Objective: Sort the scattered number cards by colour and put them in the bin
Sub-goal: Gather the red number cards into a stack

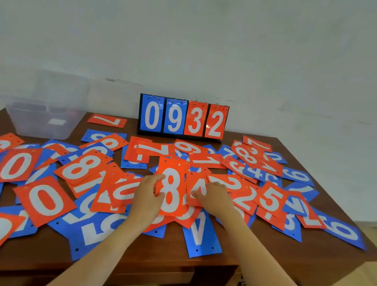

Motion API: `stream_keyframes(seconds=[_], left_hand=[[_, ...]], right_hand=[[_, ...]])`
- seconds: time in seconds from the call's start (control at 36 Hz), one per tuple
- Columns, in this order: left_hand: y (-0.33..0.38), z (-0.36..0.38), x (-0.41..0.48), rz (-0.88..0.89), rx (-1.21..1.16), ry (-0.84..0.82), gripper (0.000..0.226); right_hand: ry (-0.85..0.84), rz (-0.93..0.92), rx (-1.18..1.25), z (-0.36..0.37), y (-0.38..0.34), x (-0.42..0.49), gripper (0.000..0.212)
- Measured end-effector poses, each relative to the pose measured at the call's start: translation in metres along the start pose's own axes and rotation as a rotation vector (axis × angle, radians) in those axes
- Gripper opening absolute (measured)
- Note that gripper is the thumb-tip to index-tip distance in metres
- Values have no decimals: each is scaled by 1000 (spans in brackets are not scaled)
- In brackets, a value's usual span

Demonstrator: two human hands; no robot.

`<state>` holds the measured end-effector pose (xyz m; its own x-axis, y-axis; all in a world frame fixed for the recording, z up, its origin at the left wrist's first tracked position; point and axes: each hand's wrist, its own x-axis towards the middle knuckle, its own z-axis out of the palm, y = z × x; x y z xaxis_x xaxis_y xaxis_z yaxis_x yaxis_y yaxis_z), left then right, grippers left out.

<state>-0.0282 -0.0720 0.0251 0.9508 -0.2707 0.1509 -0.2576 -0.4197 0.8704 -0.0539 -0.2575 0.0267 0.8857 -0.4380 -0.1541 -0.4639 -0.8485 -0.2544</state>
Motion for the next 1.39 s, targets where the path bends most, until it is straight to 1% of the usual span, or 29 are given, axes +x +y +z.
stream_keyframes(seconds=[0.11,0.17,0.22,0.31,0.44,0.61,0.67,0.69,0.81,0.89,0.94,0.97,1.03,1.11,1.17,1.28,1.39], left_hand=[[-6,-3,1,-14,7,11,44],[-8,-3,1,-29,21,11,44],[-10,-4,1,-35,30,11,45],[-13,-7,0,-41,50,14,44],[-15,-11,-2,-35,59,16,42],[-18,-16,-4,-29,30,19,39],[-18,-15,-4,-30,25,16,40],[-17,-14,-4,-32,18,17,41],[-9,-5,-6,-24,-36,-9,40],[0,7,-8,2,-97,-71,40],[8,18,-11,9,-137,-100,39],[12,24,-12,13,-155,-106,38],[20,35,-16,27,-202,-111,30],[31,51,-19,30,-318,-124,20],[36,61,-21,31,-362,-131,21],[37,76,-20,7,-378,-133,26],[37,79,-19,11,-401,-140,28]], right_hand=[[-83,-10,-180,9,-29,18,62],[-118,-30,-280,14,-37,17,49],[-94,-13,-295,15,-44,15,36],[-59,4,-348,16,-51,11,29],[-31,6,-248,11,-55,9,26],[135,-3,-186,-10,-53,0,25],[218,-6,-107,-22,-47,-10,27],[264,4,-27,-27,-42,-15,25],[443,-21,445,-37,-12,-44,19],[443,-5,836,-36,9,-67,14],[386,36,1040,-31,21,-75,12],[361,60,1105,-28,28,-77,11],[346,96,1160,-23,39,-81,14],[362,143,1172,-17,52,-84,14],[356,163,1149,-13,59,-85,14],[371,146,1047,-6,68,-85,13],[381,109,884,-4,73,-80,18]])
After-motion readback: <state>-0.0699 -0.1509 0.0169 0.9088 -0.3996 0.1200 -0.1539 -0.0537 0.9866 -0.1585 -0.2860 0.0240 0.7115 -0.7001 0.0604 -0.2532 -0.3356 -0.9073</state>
